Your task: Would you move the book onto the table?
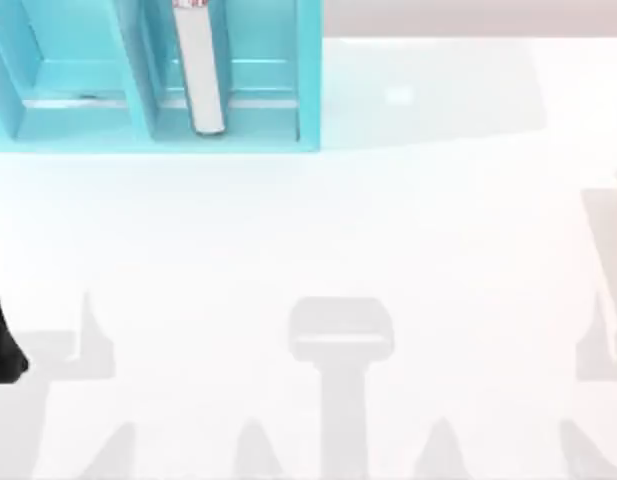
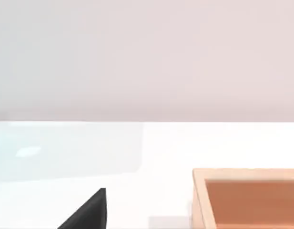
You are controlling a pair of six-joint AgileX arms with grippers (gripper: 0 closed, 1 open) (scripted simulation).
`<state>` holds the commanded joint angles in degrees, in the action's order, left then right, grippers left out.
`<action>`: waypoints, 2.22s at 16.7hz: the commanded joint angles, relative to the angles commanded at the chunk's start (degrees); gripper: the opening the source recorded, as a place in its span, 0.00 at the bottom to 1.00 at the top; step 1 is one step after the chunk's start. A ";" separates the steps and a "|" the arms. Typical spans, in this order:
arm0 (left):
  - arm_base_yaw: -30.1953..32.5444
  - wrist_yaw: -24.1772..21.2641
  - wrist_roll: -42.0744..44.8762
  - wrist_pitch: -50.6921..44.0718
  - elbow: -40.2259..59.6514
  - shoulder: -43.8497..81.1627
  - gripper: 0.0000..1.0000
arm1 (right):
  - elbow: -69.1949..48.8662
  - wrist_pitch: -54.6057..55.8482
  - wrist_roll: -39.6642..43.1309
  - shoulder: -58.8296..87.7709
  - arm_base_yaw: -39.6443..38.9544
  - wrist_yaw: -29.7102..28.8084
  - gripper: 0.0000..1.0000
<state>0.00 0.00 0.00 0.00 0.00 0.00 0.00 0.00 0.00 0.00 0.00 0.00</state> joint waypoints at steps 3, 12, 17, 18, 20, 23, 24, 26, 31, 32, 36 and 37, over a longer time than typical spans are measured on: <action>0.20 0.12 -0.01 0.54 0.38 0.57 1.00 | 0.00 0.00 0.00 0.00 0.00 0.00 1.00; 8.06 6.75 -0.06 22.21 15.01 33.08 1.00 | 0.00 0.00 0.00 0.00 0.00 0.00 1.00; 14.46 12.42 -0.23 39.15 26.07 66.92 1.00 | 0.00 0.00 0.00 0.00 0.00 0.00 1.00; 15.75 13.52 -0.29 42.52 28.27 73.84 1.00 | 0.00 0.00 0.00 0.00 0.00 0.00 1.00; 18.26 15.61 -0.46 49.05 32.56 87.04 1.00 | 0.00 0.00 0.00 0.00 0.00 0.00 1.00; 21.60 18.33 -0.77 57.88 38.44 103.73 1.00 | 0.00 0.00 0.00 0.00 0.00 0.00 1.00; 22.55 19.08 -0.87 60.44 40.17 108.16 1.00 | 0.00 0.00 0.00 0.00 0.00 0.00 1.00; 24.13 20.33 -1.07 64.81 43.16 115.19 1.00 | 0.00 0.00 0.00 0.00 0.00 0.00 1.00; 25.80 21.63 -1.31 69.60 46.50 122.11 1.00 | 0.00 0.00 0.00 0.00 0.00 0.00 1.00; 25.80 21.63 -1.31 69.60 46.50 122.11 1.00 | 0.00 0.00 0.00 0.00 0.00 0.00 1.00; 25.50 21.50 -1.30 69.40 46.40 122.07 1.00 | 0.00 0.00 0.00 0.00 0.00 0.00 1.00; 25.40 21.34 -1.30 69.14 47.14 122.50 1.00 | 0.00 0.00 0.00 0.00 0.00 0.00 1.00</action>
<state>25.40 21.34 -1.30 69.14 47.14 122.50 0.00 0.00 0.00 0.00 0.00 0.00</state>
